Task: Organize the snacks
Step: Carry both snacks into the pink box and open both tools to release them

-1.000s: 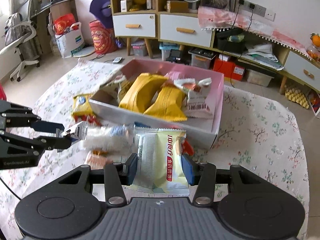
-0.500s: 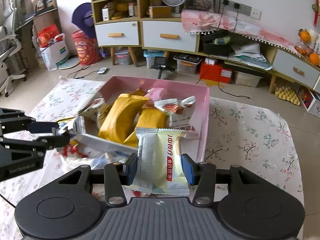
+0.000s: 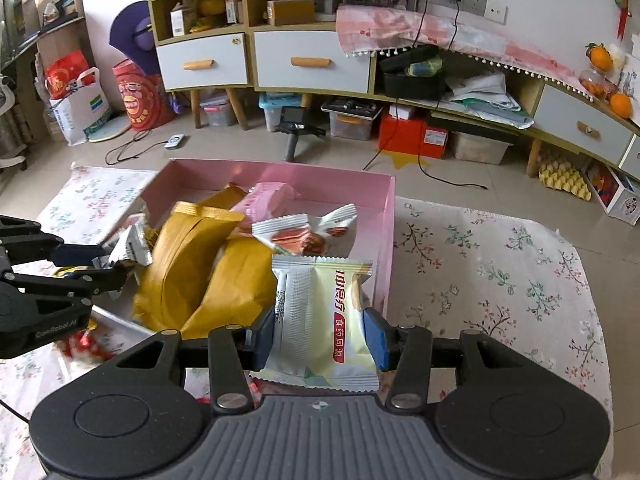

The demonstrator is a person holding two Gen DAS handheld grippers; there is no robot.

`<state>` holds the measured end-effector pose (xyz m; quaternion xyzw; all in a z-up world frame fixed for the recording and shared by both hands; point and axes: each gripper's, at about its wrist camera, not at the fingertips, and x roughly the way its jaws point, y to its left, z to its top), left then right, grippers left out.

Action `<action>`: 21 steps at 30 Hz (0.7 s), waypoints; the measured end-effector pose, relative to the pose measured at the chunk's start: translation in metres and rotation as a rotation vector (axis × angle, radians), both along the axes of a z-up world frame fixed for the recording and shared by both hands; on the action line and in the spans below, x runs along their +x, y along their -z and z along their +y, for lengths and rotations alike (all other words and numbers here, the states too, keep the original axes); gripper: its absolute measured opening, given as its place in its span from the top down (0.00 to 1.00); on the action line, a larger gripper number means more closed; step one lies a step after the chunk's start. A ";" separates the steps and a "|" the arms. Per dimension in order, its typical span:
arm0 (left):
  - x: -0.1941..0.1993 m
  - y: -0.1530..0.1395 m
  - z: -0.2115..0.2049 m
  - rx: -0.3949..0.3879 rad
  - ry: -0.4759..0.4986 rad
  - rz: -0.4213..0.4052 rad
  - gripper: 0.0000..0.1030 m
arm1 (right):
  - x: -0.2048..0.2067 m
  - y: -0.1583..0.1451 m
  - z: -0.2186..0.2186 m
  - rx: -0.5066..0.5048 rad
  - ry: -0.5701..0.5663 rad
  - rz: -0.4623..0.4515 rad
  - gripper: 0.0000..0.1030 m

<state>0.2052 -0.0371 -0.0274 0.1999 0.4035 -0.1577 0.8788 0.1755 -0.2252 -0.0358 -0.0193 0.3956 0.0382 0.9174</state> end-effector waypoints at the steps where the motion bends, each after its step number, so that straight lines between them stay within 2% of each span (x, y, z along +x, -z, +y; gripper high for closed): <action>1: 0.003 0.002 0.000 0.001 -0.003 0.001 0.77 | 0.003 0.001 -0.001 0.002 0.002 -0.001 0.75; 5: 0.017 0.009 -0.001 0.011 -0.032 -0.002 0.78 | 0.010 0.004 -0.003 0.022 0.012 -0.008 0.75; 11: 0.030 0.011 -0.002 -0.014 -0.064 -0.009 0.78 | 0.018 0.007 -0.004 0.042 0.014 -0.025 0.75; 14: 0.031 0.011 -0.004 -0.011 -0.052 0.000 0.74 | 0.020 0.010 -0.004 0.039 0.009 -0.015 0.75; 17: 0.030 0.011 -0.004 -0.026 -0.042 0.018 0.74 | 0.022 0.010 -0.005 0.047 0.013 -0.003 0.73; 21: 0.024 0.010 -0.007 -0.016 -0.023 0.024 0.71 | 0.019 0.006 -0.006 0.060 0.015 -0.008 0.65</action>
